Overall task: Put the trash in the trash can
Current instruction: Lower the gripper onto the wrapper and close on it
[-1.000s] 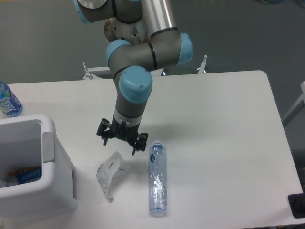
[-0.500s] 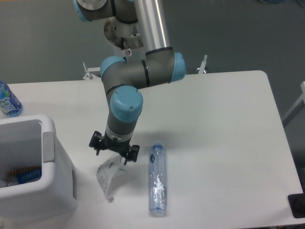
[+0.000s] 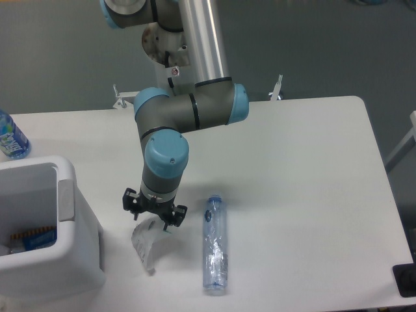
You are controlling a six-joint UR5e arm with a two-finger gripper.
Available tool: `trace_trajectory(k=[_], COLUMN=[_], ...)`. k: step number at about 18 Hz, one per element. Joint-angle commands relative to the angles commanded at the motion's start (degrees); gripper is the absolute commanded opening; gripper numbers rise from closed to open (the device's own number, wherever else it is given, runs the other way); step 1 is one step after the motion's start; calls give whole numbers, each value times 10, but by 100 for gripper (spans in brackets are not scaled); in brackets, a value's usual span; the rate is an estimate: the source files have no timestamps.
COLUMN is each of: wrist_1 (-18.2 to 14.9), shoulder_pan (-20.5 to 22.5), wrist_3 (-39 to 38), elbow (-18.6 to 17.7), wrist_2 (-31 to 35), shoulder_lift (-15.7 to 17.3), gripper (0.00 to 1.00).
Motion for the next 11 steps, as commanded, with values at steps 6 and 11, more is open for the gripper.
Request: trace_trajectory(k=[6,11], wrist_1=[-2,-4], shoulder_pan=[0,3], wrist_3=[-3,-3], elbow=[2,4], wrist_2=[11,7], shoulder_lift=[10,15], gripper=[0,0])
